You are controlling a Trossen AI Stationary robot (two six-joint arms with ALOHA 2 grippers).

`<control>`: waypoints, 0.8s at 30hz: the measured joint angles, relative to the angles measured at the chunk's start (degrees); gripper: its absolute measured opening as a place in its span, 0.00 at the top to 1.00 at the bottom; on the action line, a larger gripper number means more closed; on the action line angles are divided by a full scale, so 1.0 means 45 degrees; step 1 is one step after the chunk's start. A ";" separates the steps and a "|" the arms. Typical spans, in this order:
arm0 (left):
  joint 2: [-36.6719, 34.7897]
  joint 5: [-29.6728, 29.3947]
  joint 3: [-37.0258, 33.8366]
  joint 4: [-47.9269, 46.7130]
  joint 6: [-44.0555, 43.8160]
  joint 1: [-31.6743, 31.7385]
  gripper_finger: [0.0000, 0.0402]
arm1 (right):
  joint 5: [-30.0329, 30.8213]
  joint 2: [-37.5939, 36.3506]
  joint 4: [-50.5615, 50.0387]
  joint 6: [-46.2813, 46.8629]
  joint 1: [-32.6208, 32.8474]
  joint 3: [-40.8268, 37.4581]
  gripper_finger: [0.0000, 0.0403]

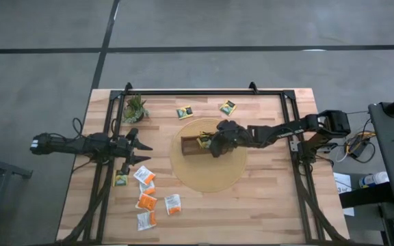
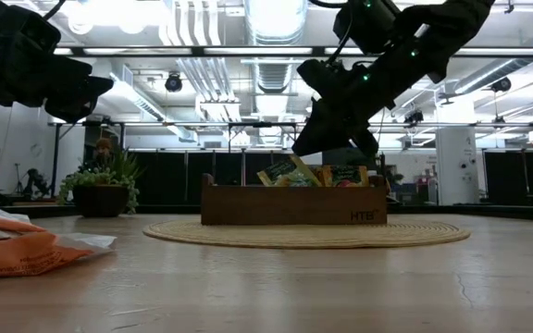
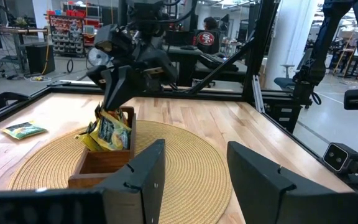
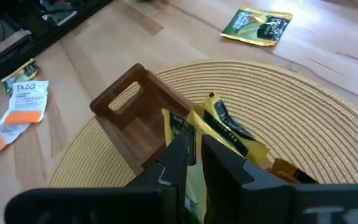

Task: Pick & Place Tea
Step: Put the yellow tea bag into the middle section of the wooden organizer

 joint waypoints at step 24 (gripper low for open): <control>0.0000 0.0000 0.0000 0.0005 0.0004 -0.0004 0.58 | 0.0022 -0.0034 0.0049 -0.0486 -0.0081 0.0000 0.88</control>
